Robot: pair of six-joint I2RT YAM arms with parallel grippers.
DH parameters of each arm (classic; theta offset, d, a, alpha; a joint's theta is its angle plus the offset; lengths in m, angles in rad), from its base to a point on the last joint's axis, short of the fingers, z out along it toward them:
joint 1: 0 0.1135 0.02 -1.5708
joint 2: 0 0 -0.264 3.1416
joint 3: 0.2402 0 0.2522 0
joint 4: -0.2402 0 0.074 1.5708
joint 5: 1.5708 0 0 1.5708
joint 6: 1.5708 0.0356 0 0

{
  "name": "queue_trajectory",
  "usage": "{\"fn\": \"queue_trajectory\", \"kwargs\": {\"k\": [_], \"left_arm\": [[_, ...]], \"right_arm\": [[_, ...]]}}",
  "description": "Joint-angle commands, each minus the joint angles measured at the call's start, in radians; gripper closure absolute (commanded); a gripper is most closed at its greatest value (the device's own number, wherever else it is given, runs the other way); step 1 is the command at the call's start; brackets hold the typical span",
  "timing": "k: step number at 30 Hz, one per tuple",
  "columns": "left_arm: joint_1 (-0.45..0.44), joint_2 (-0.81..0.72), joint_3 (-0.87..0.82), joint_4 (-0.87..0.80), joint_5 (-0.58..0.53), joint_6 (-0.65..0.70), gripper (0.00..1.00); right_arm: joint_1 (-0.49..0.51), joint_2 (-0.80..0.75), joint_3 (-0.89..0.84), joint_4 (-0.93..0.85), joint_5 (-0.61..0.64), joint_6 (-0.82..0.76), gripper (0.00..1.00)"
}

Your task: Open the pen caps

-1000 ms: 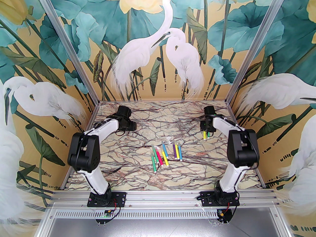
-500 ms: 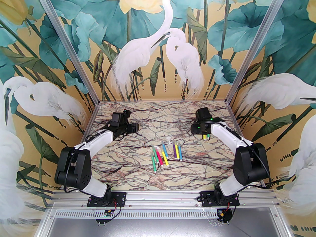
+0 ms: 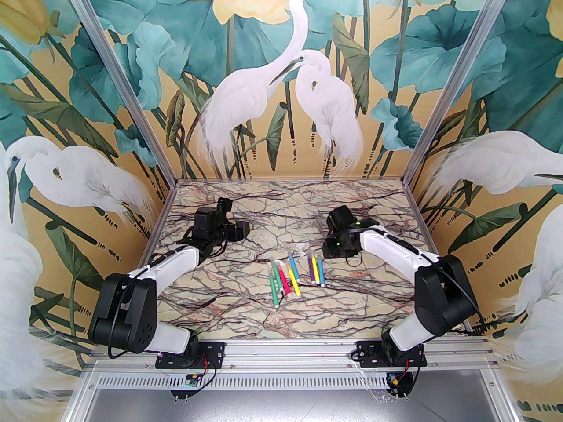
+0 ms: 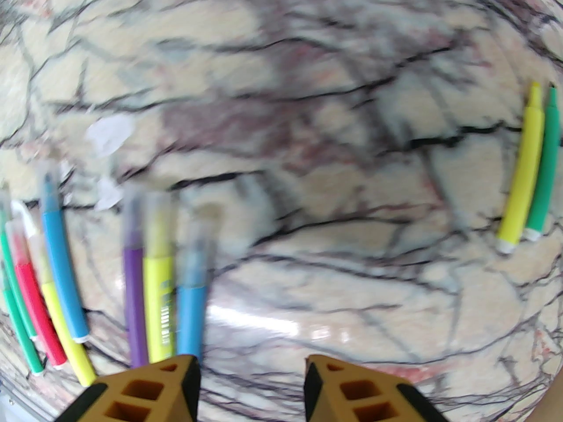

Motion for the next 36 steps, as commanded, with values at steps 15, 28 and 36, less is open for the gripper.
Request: {"fn": "queue_trajectory", "kwargs": {"k": [15, 28, 36], "left_arm": [[0.004, -0.095, -0.07, 0.073, 0.01, 0.046, 0.25], [0.004, -0.087, -0.073, 0.084, 0.016, 0.04, 0.25], [0.004, -0.089, -0.07, 0.075, 0.006, 0.041, 0.25]], "right_arm": [[0.106, 0.168, 0.002, 0.012, -0.017, 0.097, 0.6], [0.14, 0.233, 0.038, -0.039, 0.063, 0.108, 0.66], [0.163, 0.286, 0.067, -0.058, 0.133, 0.117, 0.7]]}}
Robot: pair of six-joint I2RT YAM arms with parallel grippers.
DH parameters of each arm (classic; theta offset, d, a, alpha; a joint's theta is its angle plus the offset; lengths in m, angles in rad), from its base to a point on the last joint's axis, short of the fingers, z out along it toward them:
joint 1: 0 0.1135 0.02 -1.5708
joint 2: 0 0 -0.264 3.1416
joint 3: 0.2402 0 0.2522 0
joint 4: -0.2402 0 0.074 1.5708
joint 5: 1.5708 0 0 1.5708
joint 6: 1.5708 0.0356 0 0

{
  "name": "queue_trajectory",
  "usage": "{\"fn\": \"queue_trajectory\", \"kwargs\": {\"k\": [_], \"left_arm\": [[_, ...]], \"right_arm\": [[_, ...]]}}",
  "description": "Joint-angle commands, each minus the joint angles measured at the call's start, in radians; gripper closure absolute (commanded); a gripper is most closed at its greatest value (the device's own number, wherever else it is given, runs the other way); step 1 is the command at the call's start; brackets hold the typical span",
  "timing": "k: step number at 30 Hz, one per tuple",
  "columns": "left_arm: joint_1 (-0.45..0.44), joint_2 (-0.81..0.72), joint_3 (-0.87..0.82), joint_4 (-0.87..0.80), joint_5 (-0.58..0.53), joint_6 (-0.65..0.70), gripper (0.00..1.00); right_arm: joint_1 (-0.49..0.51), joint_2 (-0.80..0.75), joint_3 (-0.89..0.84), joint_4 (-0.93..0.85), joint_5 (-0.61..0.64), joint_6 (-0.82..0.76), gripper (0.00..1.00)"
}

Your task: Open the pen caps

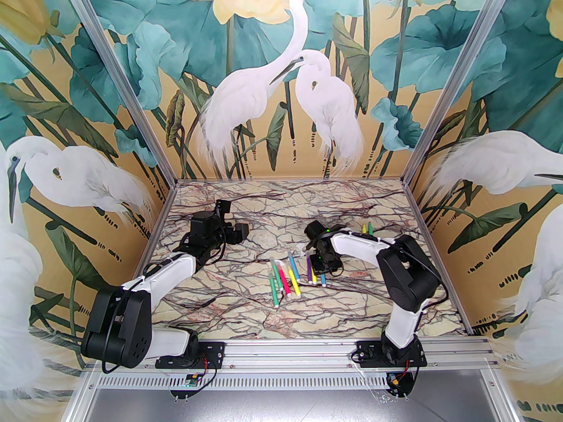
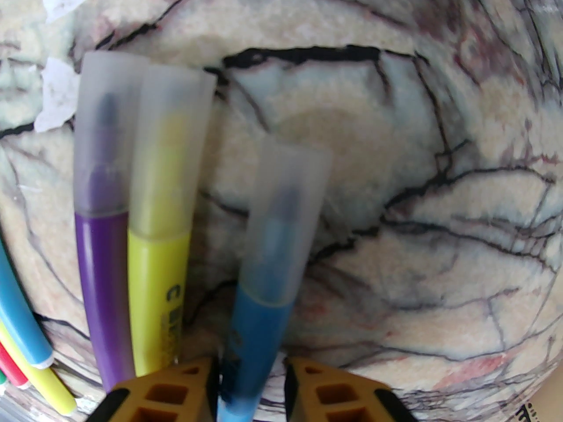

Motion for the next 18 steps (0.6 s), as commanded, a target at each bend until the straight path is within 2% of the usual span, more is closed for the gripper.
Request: {"fn": "queue_trajectory", "kwargs": {"k": [1, 6, 10, 15, 18], "left_arm": [[0.004, -0.015, -0.006, 0.016, 0.001, 0.015, 0.25], [0.004, -0.017, -0.005, 0.012, -0.001, 0.015, 0.25], [0.004, 0.003, 0.004, 0.016, 0.088, 0.011, 0.24], [0.004, 0.026, 0.014, 0.028, 0.134, -0.026, 0.24], [0.004, 0.04, 0.021, 0.044, 0.224, -0.044, 0.23]], "right_arm": [[0.009, 0.049, 0.008, 0.009, 0.052, 0.025, 0.71], [0.014, 0.053, 0.001, 0.021, 0.061, 0.036, 0.77], [0.015, 0.019, -0.013, 0.041, 0.069, 0.03, 0.83], [0.01, -0.035, -0.039, 0.077, 0.07, 0.01, 0.88], [0.005, -0.07, -0.043, 0.089, 0.072, -0.002, 0.91]]}}
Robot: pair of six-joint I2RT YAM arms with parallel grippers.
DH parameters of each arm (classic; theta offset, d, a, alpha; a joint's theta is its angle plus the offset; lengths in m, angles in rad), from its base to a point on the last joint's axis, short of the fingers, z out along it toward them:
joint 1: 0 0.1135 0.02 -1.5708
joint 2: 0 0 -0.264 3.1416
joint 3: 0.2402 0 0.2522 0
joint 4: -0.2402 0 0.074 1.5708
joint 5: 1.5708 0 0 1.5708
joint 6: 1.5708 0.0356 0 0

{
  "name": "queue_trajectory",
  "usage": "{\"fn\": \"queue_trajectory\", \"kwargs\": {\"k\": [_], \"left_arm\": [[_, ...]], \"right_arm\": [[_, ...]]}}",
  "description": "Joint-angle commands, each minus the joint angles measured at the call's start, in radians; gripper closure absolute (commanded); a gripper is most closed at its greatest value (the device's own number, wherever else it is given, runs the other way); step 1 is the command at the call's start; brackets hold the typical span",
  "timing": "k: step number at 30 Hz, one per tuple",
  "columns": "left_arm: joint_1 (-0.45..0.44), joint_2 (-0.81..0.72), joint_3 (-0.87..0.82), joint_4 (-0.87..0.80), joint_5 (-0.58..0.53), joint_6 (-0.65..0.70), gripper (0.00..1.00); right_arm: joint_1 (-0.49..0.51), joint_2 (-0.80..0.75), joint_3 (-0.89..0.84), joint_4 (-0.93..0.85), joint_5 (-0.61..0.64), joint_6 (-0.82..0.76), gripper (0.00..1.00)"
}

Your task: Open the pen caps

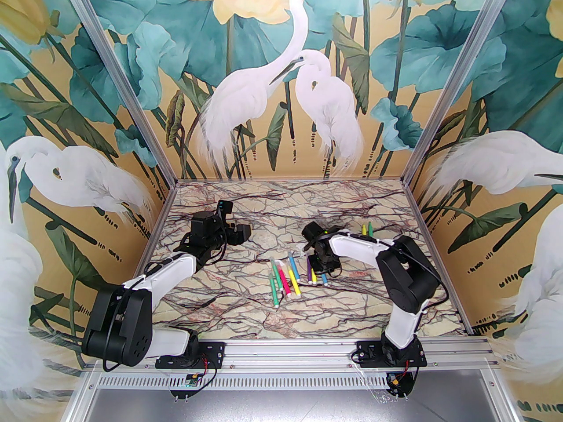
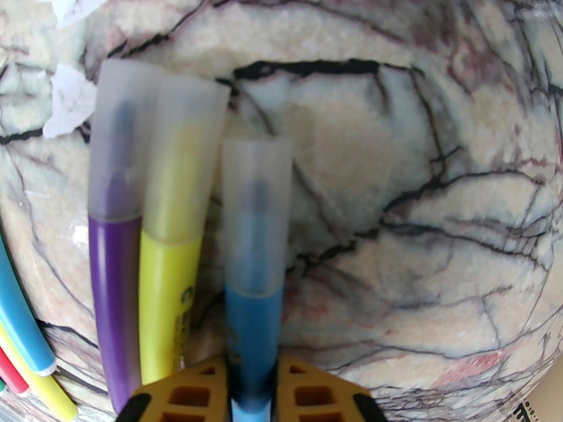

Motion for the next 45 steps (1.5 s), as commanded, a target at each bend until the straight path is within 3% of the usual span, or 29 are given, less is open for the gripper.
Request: {"fn": "queue_trajectory", "kwargs": {"k": [1, 11, 19, 29, 45], "left_arm": [[0.004, 0.03, 0.032, 0.033, 0.15, -0.036, 0.23], [-0.018, 0.079, 0.057, 0.125, 0.342, -0.159, 0.24], [-0.076, 0.125, 0.063, 0.347, 0.551, -0.317, 0.26], [-0.163, 0.191, 0.155, 0.348, 0.548, -0.371, 0.3], [-0.239, 0.276, 0.252, 0.302, 0.531, -0.384, 0.38]], "right_arm": [[-0.014, -0.058, -0.015, 0.052, 0.034, -0.024, 0.93], [-0.073, -0.269, -0.11, 0.273, -0.127, -0.13, 1.0], [-0.086, -0.364, -0.156, 0.428, -0.295, -0.214, 1.0], [-0.083, -0.384, -0.175, 0.561, -0.434, -0.25, 1.0], [-0.07, -0.389, -0.153, 0.601, -0.494, -0.286, 1.0]]}}
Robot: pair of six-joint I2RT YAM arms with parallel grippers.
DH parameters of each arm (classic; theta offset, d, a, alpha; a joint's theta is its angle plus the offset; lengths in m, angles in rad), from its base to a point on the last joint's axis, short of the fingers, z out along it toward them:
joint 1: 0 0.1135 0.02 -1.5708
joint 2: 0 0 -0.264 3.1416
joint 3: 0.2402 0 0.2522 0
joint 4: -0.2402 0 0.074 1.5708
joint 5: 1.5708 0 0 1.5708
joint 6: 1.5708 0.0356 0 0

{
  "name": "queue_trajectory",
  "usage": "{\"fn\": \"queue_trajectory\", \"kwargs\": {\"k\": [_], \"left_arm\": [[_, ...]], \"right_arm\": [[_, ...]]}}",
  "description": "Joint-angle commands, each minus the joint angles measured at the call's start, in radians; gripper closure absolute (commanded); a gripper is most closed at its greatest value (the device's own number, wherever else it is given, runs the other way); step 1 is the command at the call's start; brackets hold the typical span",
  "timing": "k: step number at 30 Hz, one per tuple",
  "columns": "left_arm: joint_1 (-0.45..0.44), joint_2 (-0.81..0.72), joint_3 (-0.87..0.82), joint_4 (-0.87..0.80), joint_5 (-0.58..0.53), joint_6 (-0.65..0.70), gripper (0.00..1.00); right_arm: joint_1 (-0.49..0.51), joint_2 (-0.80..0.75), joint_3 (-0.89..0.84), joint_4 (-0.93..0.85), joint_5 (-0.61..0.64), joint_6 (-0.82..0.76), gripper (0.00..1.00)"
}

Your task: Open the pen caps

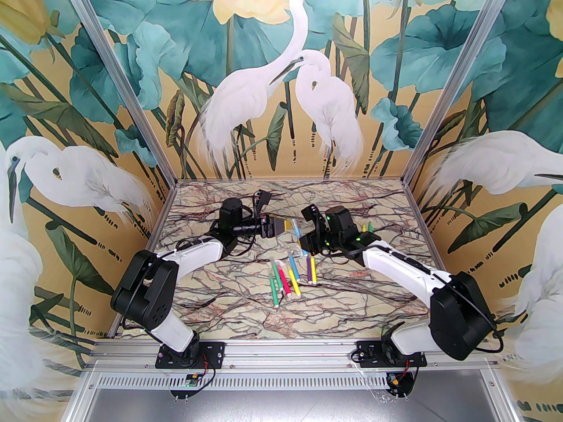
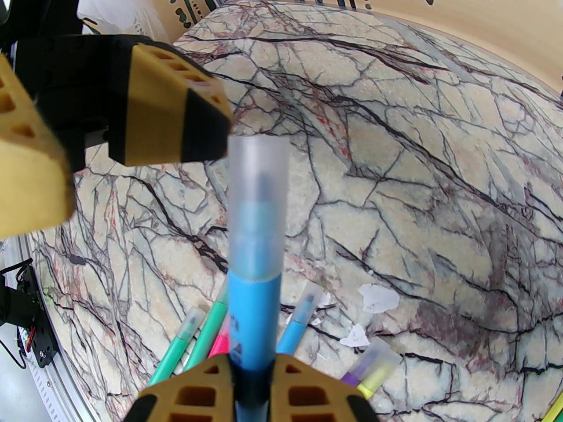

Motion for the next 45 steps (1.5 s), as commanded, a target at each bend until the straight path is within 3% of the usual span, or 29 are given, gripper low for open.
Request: {"fn": "queue_trajectory", "kwargs": {"k": [1, 20, 30, 35, 37, 41, 45], "left_arm": [[-0.01, 0.025, 0.035, -0.028, 0.011, -0.006, 0.38], [-0.038, 0.085, 0.101, -0.09, 0.011, -0.005, 0.51], [-0.038, 0.102, 0.111, -0.081, 0.033, -0.027, 0.77], [-0.038, 0.106, 0.112, -0.079, 0.032, -0.033, 0.85], [-0.038, 0.105, 0.113, -0.08, 0.034, -0.034, 0.87], [-0.038, 0.102, 0.12, -0.083, 0.04, -0.036, 0.92], [-0.037, 0.098, 0.129, -0.079, 0.053, -0.047, 0.94]], "right_arm": [[0.01, -0.019, 0.01, 0.026, -0.028, -0.019, 1.0], [0.017, -0.014, 0.013, 0.045, -0.032, -0.023, 1.0], [0.018, -0.008, 0.013, 0.049, -0.028, -0.02, 1.0], [0.017, -0.009, 0.012, 0.048, -0.025, -0.019, 1.0], [0.018, -0.007, 0.012, 0.045, -0.017, -0.015, 0.94], [0.018, -0.008, 0.004, 0.055, 0.002, -0.004, 0.69], [0.017, 0.003, -0.004, 0.076, 0.004, 0.009, 0.61]]}}
